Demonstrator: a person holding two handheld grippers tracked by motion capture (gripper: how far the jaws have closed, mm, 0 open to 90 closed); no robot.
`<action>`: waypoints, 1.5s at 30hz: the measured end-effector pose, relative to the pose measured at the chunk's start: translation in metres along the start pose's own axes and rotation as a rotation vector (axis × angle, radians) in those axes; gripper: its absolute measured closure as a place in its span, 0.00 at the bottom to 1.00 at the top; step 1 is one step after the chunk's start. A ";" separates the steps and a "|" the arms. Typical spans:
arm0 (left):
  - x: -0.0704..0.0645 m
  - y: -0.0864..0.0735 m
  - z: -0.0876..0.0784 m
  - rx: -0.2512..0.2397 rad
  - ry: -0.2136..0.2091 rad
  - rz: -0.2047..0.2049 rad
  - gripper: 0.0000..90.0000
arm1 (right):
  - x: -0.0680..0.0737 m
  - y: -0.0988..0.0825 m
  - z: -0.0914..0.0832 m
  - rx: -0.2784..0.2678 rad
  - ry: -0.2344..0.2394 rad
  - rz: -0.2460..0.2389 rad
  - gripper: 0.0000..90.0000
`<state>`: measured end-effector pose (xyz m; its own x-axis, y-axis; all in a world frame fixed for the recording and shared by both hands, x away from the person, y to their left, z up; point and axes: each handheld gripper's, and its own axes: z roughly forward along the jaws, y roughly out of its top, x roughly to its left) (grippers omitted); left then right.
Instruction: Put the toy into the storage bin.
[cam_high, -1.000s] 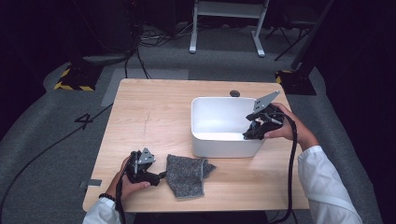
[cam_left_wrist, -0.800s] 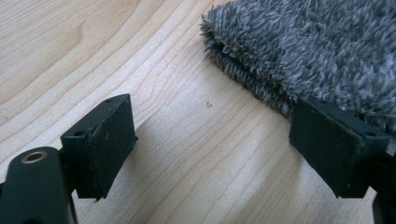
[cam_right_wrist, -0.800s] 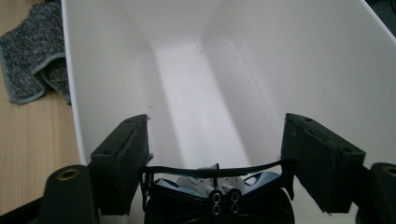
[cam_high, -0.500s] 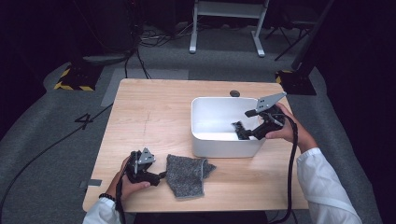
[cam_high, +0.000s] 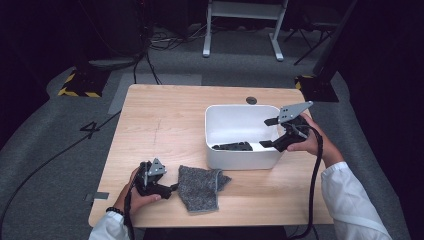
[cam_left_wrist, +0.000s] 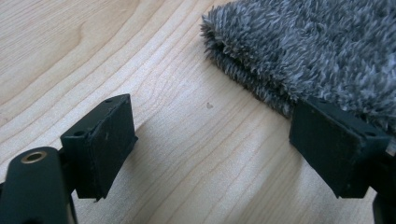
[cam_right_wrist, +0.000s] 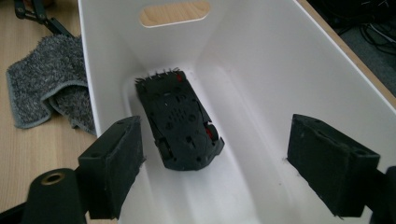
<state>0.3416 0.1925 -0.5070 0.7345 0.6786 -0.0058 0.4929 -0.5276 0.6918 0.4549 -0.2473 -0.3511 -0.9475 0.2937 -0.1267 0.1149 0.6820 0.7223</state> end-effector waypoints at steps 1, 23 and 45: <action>0.000 0.000 0.000 0.000 0.003 0.004 0.16 | 0.001 0.000 -0.002 -0.004 -0.005 0.000 0.21; 0.000 0.000 0.000 0.000 0.000 -0.001 0.16 | 0.023 -0.017 -0.036 -0.036 -0.151 0.031 0.24; 0.000 0.000 0.000 0.000 0.000 0.000 0.16 | 0.051 -0.052 -0.047 -0.034 -0.227 0.046 0.24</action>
<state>0.3415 0.1924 -0.5069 0.7341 0.6790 -0.0056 0.4932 -0.5275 0.6917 0.3869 -0.2995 -0.3630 -0.8496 0.4699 -0.2396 0.1431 0.6425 0.7528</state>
